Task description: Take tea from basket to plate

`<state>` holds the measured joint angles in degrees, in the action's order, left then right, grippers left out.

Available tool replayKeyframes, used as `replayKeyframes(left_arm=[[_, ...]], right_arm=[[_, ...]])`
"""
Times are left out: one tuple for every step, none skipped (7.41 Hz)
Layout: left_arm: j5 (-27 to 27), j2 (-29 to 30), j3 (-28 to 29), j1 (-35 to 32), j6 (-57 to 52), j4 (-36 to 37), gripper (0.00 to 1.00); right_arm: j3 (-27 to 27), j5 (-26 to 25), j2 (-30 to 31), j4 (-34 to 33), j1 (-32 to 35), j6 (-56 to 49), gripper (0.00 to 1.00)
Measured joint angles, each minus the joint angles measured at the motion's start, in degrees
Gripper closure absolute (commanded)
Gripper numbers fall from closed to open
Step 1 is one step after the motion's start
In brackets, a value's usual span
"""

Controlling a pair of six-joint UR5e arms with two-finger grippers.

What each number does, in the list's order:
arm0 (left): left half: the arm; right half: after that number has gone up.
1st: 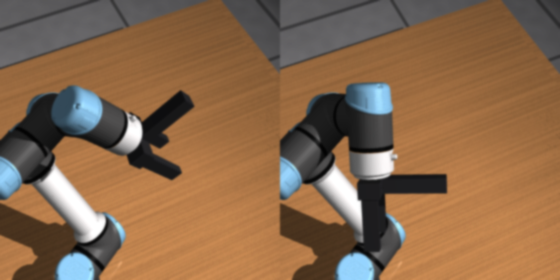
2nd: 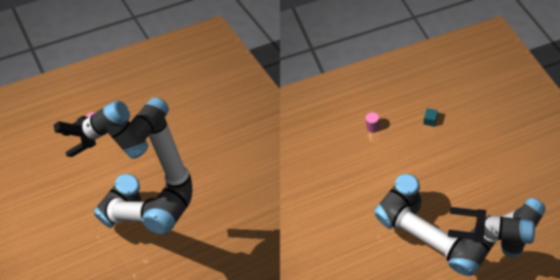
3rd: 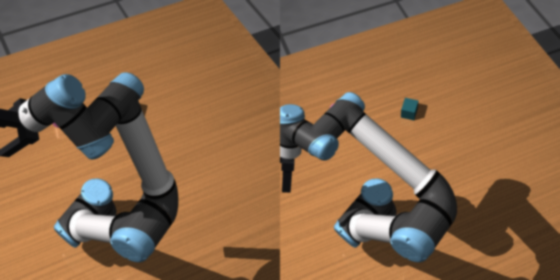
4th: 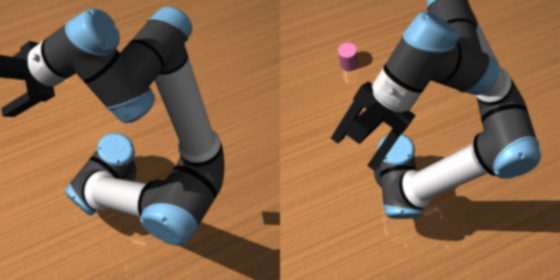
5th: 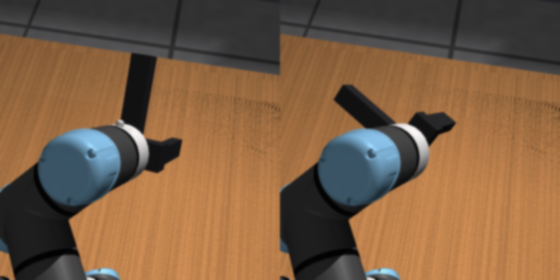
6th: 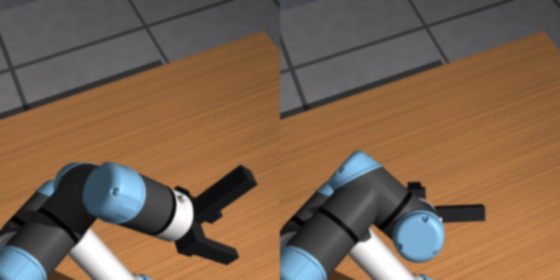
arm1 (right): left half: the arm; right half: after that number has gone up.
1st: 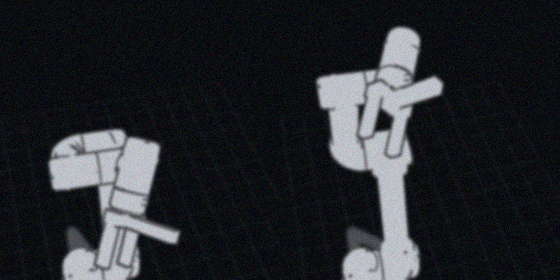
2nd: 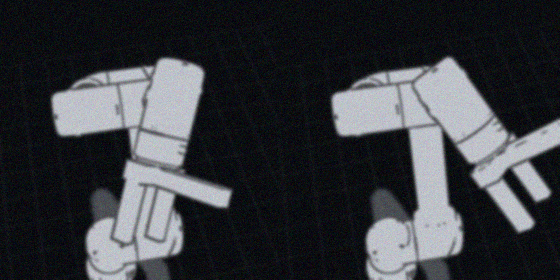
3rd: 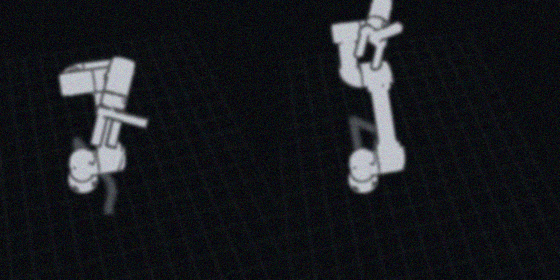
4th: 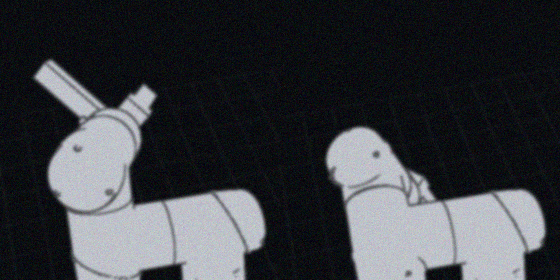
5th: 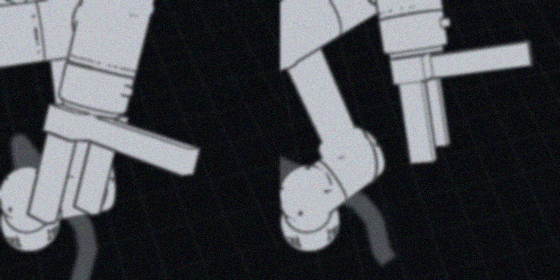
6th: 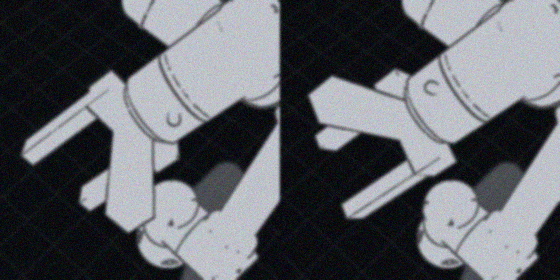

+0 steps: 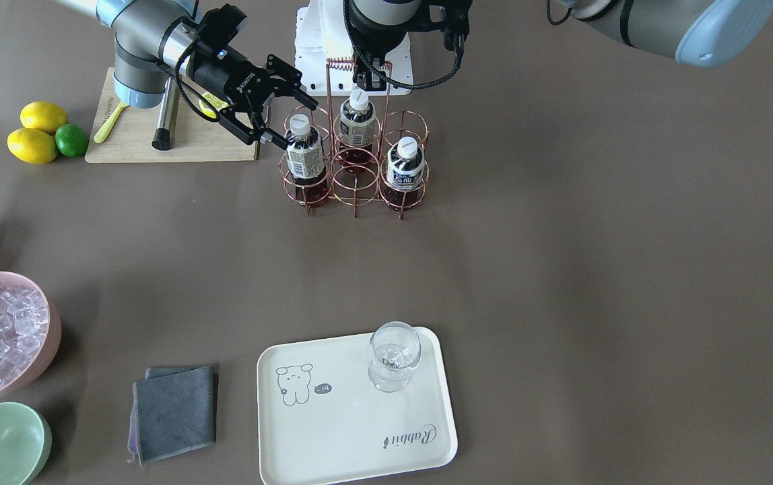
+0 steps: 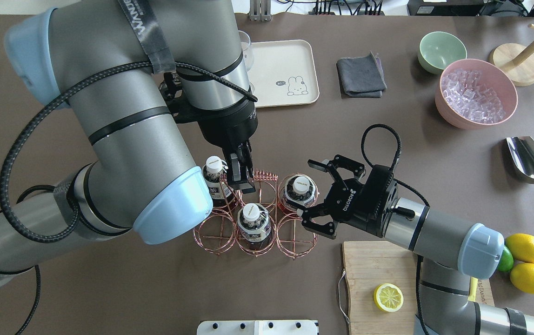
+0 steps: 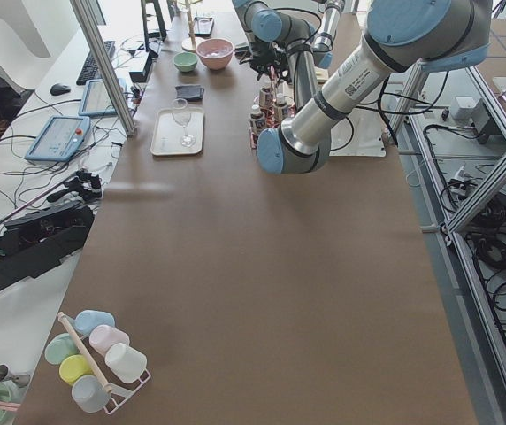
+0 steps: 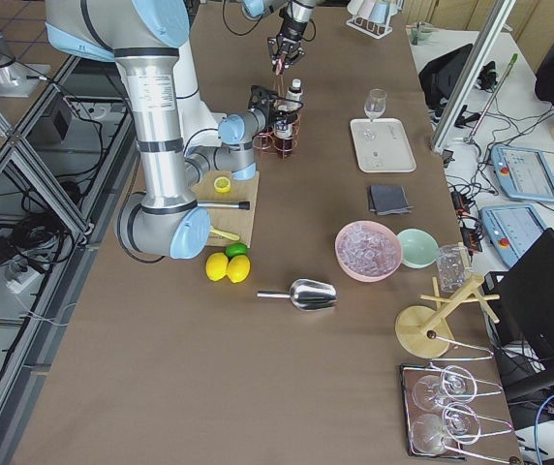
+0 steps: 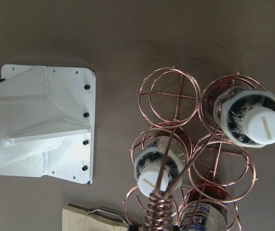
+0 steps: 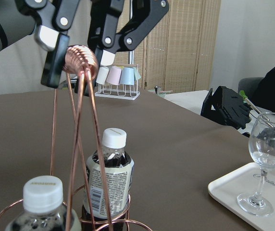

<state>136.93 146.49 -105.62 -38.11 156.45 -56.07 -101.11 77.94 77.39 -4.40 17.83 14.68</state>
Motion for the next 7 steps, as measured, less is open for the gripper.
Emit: replayKeyframes(left_arm=[[0.00,-0.01,-0.02,0.03,0.00,0.00,1.00],[0.00,0.00,-0.02,0.04,0.00,0.00,1.00],[0.00,0.01,0.00,0.05,0.00,0.00,1.00],[0.00,0.02,0.00,0.05,0.00,0.00,1.00],[0.00,-0.01,-0.01,0.06,0.00,0.00,1.00],[0.00,-0.04,-0.02,0.05,0.00,0.00,1.00],[0.00,-0.05,-0.03,0.05,0.00,0.04,1.00]], right_arm=[[0.14,-0.26,-0.25,-0.01,-0.04,-0.11,0.17],[0.23,-0.36,-0.30,-0.01,-0.10,-0.15,0.28],[0.32,-0.40,-0.36,0.00,-0.14,-0.17,0.45],[0.35,-0.42,-0.38,0.01,-0.21,-0.13,0.80],[0.35,-0.46,-0.35,0.06,-0.32,-0.07,1.00],[0.36,-0.45,-0.24,0.30,-0.43,-0.06,1.00],[0.37,-0.44,-0.17,0.49,-0.48,-0.04,1.00]])
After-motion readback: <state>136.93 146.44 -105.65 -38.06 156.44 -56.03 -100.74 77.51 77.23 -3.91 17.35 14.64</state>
